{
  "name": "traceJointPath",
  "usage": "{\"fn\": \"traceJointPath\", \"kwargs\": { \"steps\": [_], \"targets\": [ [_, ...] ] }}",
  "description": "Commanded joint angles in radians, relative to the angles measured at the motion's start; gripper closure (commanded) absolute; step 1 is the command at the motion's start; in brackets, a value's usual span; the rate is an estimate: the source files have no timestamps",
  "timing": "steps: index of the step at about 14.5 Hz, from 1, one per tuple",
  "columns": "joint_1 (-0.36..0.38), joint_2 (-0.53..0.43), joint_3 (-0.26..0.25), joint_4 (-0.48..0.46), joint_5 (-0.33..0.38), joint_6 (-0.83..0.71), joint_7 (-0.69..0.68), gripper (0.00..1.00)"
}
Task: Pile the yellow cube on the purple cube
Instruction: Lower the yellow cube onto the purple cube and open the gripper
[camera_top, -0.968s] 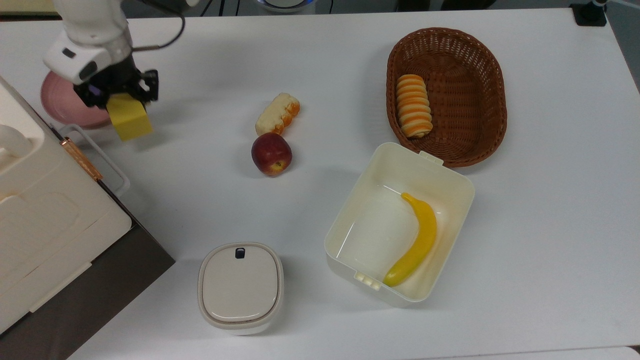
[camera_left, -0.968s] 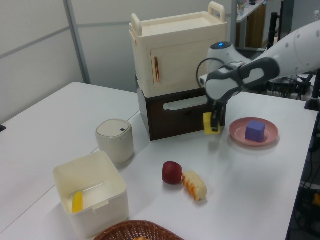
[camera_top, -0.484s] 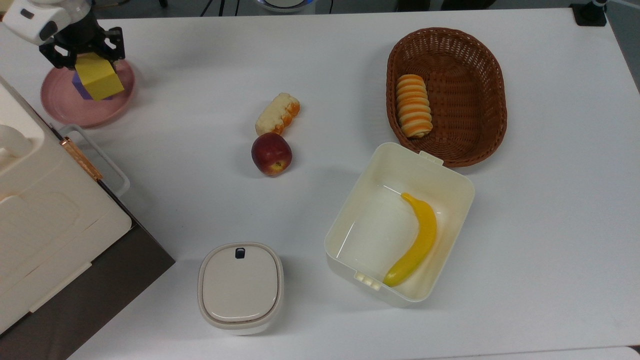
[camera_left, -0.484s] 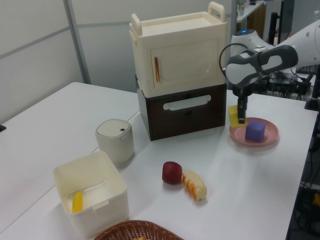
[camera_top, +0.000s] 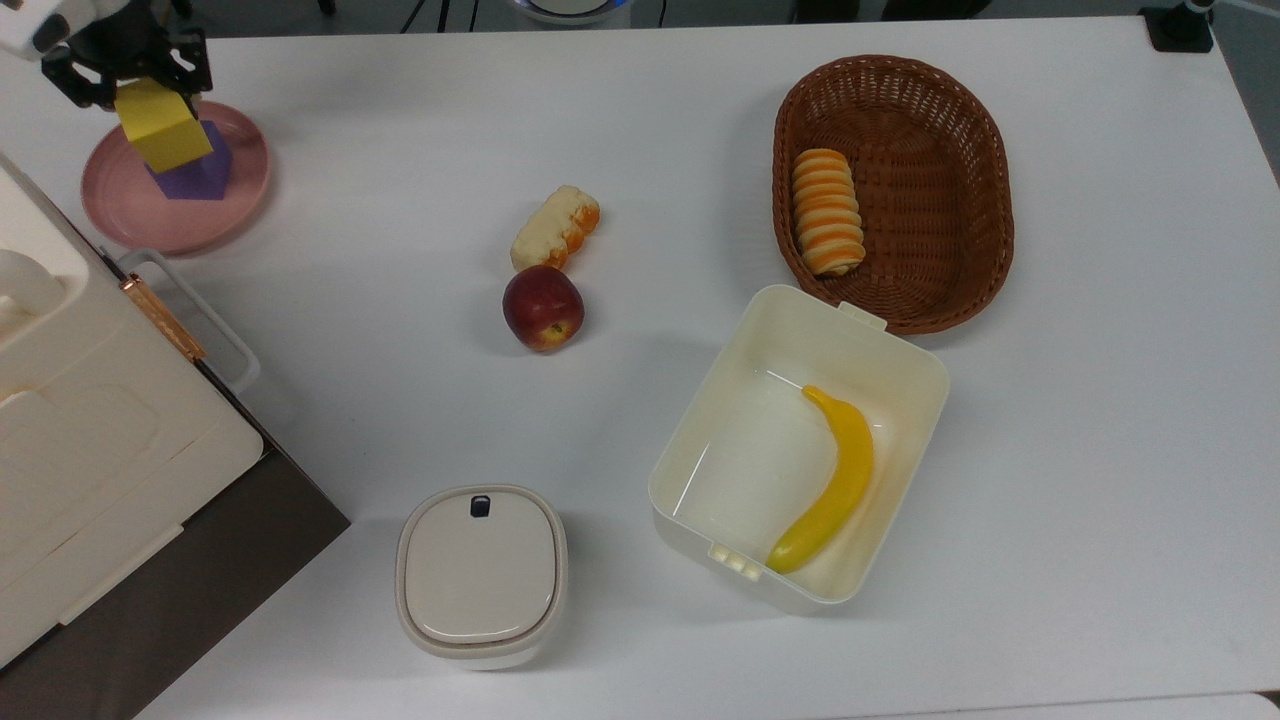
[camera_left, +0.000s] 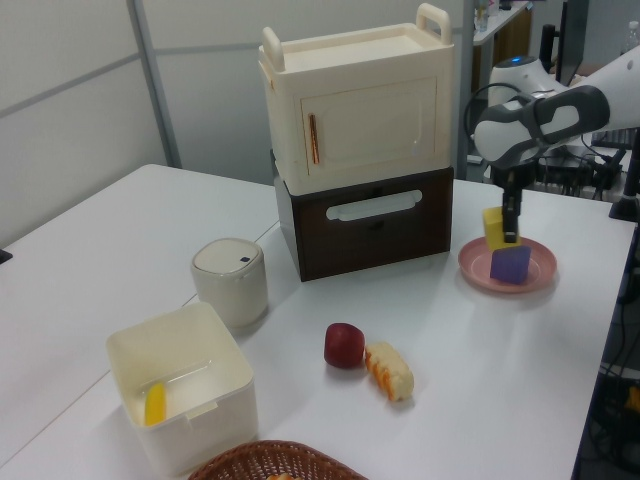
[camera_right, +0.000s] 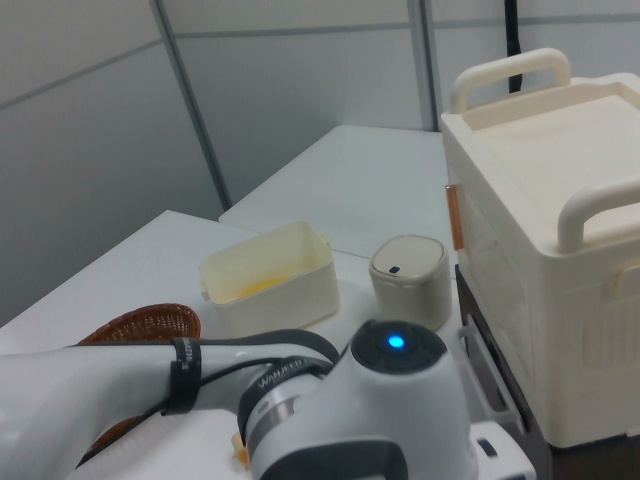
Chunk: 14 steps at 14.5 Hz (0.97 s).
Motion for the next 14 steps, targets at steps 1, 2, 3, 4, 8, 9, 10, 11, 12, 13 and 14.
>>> {"fn": "traceJointPath", "kwargs": {
  "steps": [1, 2, 3, 4, 8, 9, 10, 11, 12, 13, 14],
  "targets": [
    [-0.001, -0.024, -0.041, -0.008, 0.076, -0.043, -0.021, 0.52],
    [-0.002, -0.03, -0.07, -0.008, 0.137, -0.044, -0.023, 0.52],
    [-0.002, -0.03, -0.081, -0.01, 0.166, -0.044, -0.024, 0.51],
    [-0.002, -0.028, -0.082, -0.01, 0.179, -0.043, -0.023, 0.51],
    [-0.002, -0.028, -0.082, -0.01, 0.18, -0.044, -0.023, 0.46],
    [-0.001, -0.027, -0.082, -0.01, 0.18, -0.044, -0.023, 0.45],
    [-0.001, -0.025, -0.084, -0.01, 0.18, -0.049, -0.023, 0.39],
    [-0.001, -0.024, -0.082, -0.01, 0.18, -0.049, -0.024, 0.24],
    [-0.001, -0.021, -0.082, -0.011, 0.18, -0.05, -0.024, 0.06],
    [-0.001, -0.019, -0.082, -0.011, 0.18, -0.05, -0.026, 0.0],
    [-0.001, -0.019, -0.082, -0.013, 0.18, -0.05, -0.026, 0.0]
  ]
}}
